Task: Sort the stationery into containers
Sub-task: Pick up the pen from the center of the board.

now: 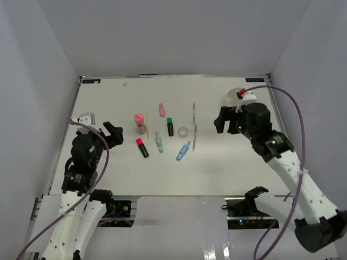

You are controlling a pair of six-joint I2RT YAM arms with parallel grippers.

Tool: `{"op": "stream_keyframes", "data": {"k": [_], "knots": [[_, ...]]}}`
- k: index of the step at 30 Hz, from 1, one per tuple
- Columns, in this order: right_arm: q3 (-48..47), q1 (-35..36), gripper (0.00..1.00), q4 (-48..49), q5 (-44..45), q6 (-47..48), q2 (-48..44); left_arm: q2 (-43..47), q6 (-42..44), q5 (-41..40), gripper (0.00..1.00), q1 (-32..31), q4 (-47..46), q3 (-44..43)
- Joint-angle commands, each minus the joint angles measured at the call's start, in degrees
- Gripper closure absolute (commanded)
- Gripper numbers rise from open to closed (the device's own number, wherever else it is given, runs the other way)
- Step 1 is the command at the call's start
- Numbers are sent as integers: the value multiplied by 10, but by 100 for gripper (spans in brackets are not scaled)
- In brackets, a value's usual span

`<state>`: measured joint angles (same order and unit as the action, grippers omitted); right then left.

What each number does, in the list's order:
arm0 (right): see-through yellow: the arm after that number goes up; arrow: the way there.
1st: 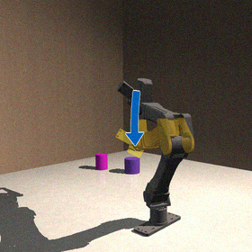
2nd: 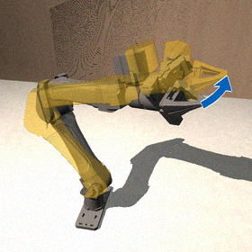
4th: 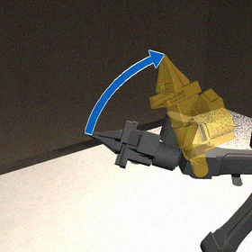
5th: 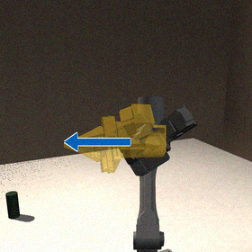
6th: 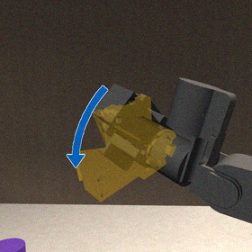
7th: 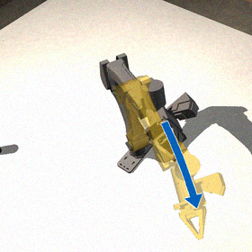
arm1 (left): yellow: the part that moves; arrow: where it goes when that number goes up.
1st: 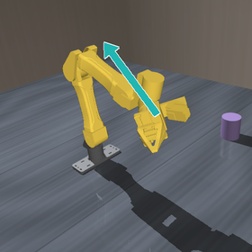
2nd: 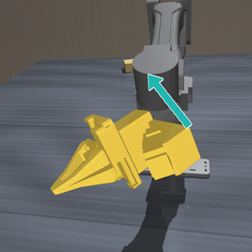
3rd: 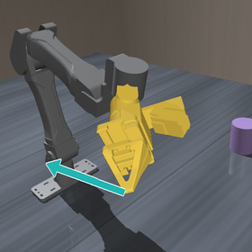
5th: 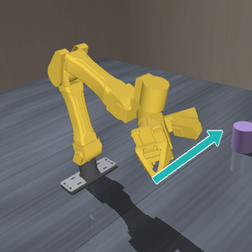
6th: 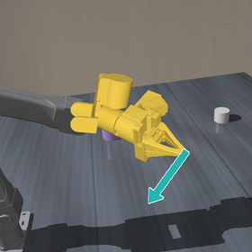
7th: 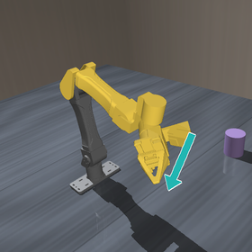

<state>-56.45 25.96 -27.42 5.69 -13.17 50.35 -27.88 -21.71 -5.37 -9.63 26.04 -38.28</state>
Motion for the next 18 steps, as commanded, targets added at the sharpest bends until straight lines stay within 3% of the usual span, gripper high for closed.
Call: {"op": "stream_keyframes", "data": {"k": [1,3,4,9,11,18], "knots": [[-31,3,10,-17,-6,-34,85,-7,-3,-1,2,-2,-42,1],[-35,3,1,-8,13,-51,140,-3,2,-17,2,-3,-58,24],[-38,3,8,3,19,-60,156,-1,4,-26,2,-2,-62,34],[-65,15,17,11,38,-91,280,22,7,-50,2,0,-49,47],[-89,17,25,1,44,-100,318,29,4,-47,2,0,-49,51],[-162,53,30,-25,89,-112,448,32,3,-37,2,-4,-49,54]]}}
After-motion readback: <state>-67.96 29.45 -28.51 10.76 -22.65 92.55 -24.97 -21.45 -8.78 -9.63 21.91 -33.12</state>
